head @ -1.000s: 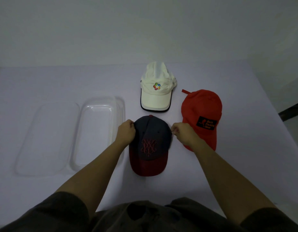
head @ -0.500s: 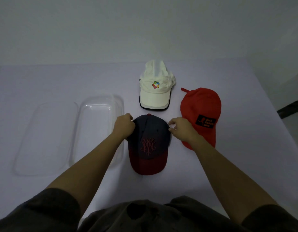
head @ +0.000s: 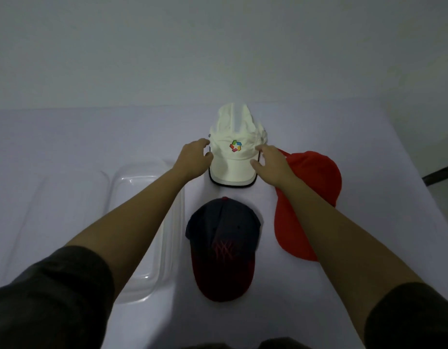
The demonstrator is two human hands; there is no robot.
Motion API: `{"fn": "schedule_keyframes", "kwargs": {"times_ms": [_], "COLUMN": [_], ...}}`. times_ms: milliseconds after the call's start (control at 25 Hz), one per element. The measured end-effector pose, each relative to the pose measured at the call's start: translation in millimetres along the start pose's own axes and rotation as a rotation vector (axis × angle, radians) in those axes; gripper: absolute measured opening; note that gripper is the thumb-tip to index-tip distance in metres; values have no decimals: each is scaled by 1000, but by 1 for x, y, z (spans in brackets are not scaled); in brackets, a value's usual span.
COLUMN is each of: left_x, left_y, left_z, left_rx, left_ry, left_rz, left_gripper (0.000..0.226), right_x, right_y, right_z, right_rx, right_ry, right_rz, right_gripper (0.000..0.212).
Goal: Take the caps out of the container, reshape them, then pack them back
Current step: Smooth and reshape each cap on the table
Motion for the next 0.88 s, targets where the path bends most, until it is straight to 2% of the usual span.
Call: {"fn": "schedule_keyframes", "kwargs": {"times_ms": [120,240,320,400,520,640,720,800,880], "left_x": [37,69,87,99,109,109,105,98,90], "left_y": [-3,-10,-20,-34,-50,-50,-44,-35,-26], "left_z": [-10,-22,-28,-30,-34,-39,-38,-35,-33], "left_rx": [18,23,-48,-54,-15,190,300,290,312], "left_ry": [-75,-112,-104,-102,-133,-144,-195,-246,-301], "left_rz": [-40,-148,-243,-339,-423,-450,-392,-290,-275], "left_gripper": [62,90,112,125,120,92,76,72,67], "right_x": [36,68,86,98,108,106,97,87,78], "right_y": [7,6,2,-7,-13,-13,-7,-1,3], "right_z": [5,12,18,23,21,15,9,5,0], "right_rx": [20,31,5,-67,-195,-347,-434,-508,-547], "right_ry": [-29,-46,-106,-114,-51,11,51,85,130], "right_rz": [15,-99,-183,-224,-157,-83,-11,54,68], "right_gripper": [63,111,128,137,127,99,88,79,70]}}
Point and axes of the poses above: each hand's wrist, its own x-axis towards the middle knuckle, its own y-axis out of the back of the hand, z = x × y, the point moved 6 cm from there along x, towards the middle knuckle, and after that the axes turned 11 degrees about -y, right-handed, at the moved point
